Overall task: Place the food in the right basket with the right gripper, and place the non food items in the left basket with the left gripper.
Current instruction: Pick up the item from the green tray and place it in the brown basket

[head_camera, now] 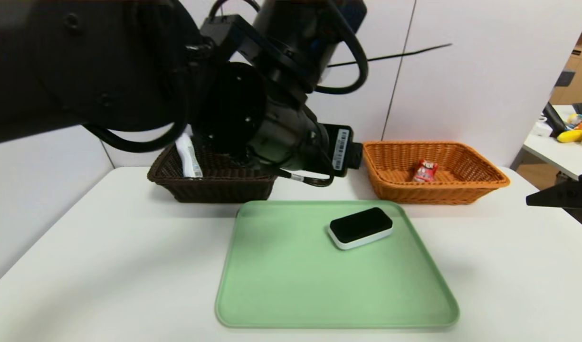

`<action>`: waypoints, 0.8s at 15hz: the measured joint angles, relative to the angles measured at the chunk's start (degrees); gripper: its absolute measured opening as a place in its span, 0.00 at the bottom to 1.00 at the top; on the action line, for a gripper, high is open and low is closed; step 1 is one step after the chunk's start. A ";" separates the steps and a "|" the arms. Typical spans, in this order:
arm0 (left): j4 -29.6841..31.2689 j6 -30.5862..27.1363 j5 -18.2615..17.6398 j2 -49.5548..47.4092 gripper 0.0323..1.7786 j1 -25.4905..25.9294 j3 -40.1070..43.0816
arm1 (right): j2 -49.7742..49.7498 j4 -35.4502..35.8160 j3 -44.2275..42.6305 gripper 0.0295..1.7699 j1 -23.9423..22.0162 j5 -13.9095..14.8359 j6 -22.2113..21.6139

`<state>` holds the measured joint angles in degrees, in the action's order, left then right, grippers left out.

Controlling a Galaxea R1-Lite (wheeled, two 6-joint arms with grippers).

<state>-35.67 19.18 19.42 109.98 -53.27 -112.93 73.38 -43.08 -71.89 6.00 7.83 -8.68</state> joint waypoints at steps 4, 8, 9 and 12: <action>1.16 -5.45 -0.11 4.44 0.94 -1.00 0.00 | -1.41 -0.20 0.12 0.96 0.01 0.07 -0.05; 4.25 -14.12 -4.10 8.37 0.95 -1.00 0.00 | -2.13 -0.29 0.48 0.96 0.28 0.13 -0.27; 4.33 -15.08 -5.81 9.14 0.95 -1.05 0.00 | -2.16 -0.22 0.50 0.96 0.30 0.09 -0.22; 4.41 -16.79 -12.26 11.11 0.95 -1.00 0.00 | -1.85 0.23 0.52 0.96 0.41 -0.17 0.02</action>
<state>-31.26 2.39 7.16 121.09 -54.27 -112.93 71.52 -42.85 -71.36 6.41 7.66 -8.66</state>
